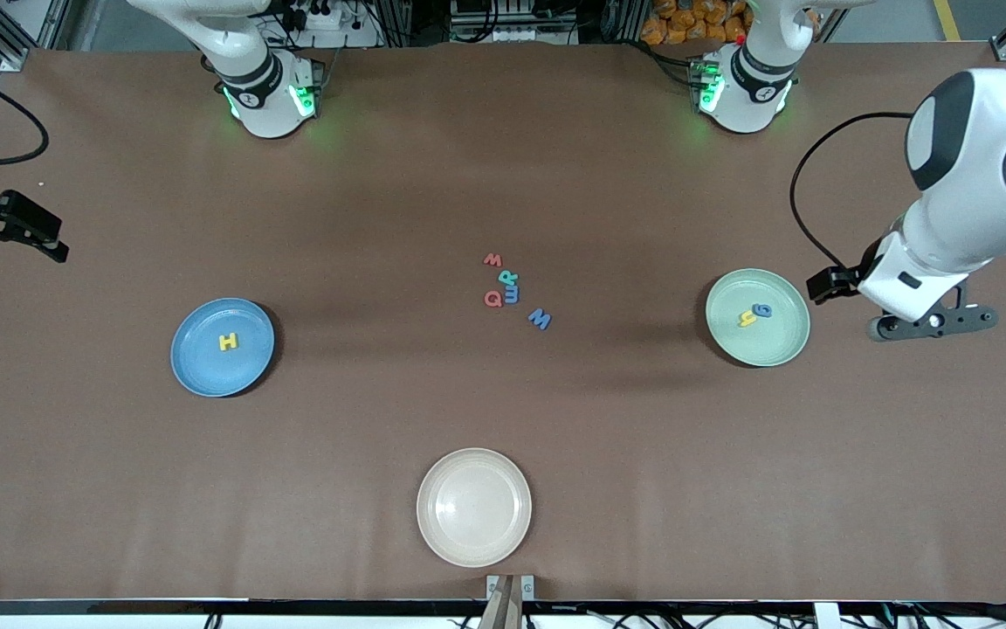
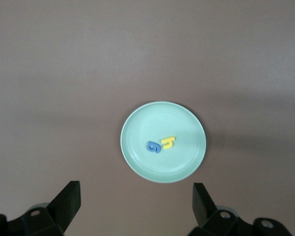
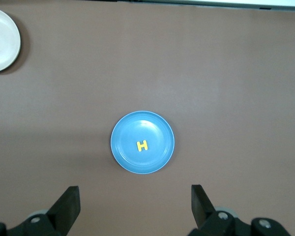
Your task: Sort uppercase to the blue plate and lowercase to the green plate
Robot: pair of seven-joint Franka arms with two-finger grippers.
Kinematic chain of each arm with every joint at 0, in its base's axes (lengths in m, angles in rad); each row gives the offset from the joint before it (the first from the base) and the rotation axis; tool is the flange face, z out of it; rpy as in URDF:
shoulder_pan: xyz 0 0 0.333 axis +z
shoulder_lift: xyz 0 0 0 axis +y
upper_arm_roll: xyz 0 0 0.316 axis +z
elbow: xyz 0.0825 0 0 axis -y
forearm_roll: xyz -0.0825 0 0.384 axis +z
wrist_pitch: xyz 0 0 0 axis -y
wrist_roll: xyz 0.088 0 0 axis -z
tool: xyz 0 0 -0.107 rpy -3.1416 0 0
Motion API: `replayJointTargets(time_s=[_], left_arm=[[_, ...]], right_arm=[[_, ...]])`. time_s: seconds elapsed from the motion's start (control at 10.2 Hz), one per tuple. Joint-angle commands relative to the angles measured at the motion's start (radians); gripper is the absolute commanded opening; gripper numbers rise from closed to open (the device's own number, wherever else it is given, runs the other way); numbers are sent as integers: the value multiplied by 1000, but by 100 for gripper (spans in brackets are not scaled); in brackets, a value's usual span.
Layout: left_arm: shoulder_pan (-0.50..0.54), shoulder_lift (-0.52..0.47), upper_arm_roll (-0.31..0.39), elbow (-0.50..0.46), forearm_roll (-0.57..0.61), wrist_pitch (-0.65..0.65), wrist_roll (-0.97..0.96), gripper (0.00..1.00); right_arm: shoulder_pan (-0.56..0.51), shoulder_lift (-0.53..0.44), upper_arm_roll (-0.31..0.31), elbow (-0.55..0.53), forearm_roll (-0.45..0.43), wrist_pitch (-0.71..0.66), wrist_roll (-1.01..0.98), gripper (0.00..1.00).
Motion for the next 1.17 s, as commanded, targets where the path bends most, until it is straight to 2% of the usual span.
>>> replayJointTargets(time_s=[0.0, 0.2, 0.68, 0.88, 1.07], left_arm=[[-7, 23, -26, 9, -14, -55, -79, 100], [-6, 12, -49, 15, -12, -77, -94, 100], [2, -23, -53, 47, -23, -82, -108, 100], [2, -20, -51, 72, -75, -80, -142, 100], [-8, -23, -69, 75, -75, -83, -140, 100]], right_arm=[[-12, -7, 9, 21, -9, -22, 7, 100], [-12, -7, 12, 36, -8, -65, 21, 100], [-15, -7, 9, 36, -5, -101, 24, 100], [-15, -4, 9, 28, 6, -110, 18, 100], [13, 19, 26, 21, 29, -101, 27, 100]])
